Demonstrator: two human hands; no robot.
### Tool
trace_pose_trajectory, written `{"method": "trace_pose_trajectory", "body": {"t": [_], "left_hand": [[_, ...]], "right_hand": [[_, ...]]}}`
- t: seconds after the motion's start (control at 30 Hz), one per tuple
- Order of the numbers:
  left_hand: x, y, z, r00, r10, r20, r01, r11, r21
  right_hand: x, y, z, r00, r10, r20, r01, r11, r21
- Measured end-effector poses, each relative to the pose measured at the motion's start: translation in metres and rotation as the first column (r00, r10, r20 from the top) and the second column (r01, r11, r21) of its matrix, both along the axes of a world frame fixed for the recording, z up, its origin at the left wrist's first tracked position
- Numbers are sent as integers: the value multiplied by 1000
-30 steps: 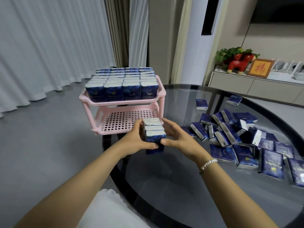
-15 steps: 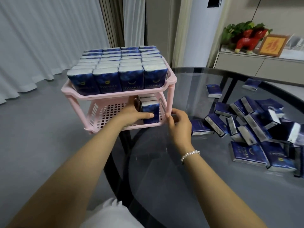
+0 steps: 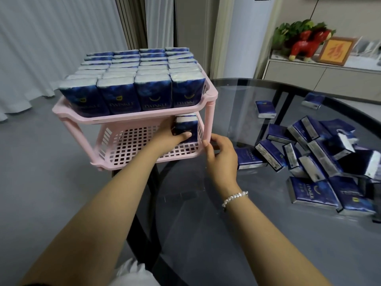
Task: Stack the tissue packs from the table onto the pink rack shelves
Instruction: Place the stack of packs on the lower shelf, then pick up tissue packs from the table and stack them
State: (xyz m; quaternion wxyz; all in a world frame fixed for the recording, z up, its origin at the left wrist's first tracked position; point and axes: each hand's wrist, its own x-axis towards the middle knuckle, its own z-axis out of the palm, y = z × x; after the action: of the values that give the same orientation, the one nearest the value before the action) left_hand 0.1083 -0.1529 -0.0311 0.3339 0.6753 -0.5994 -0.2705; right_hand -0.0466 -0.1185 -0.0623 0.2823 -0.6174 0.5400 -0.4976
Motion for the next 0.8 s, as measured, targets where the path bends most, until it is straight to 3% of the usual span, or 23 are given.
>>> {"method": "trace_pose_trajectory", "body": {"t": [0.13,0.8], "left_hand": [[-7,3,0,999,-25,48,27,999,-32],[-23,42,7,989,119,-94,-124,991,-55]], "right_hand": [[0,0,0,1000,-5,-4,5,1000,-2],[-5,10,6,999,32,-9,-32,999,33]]}}
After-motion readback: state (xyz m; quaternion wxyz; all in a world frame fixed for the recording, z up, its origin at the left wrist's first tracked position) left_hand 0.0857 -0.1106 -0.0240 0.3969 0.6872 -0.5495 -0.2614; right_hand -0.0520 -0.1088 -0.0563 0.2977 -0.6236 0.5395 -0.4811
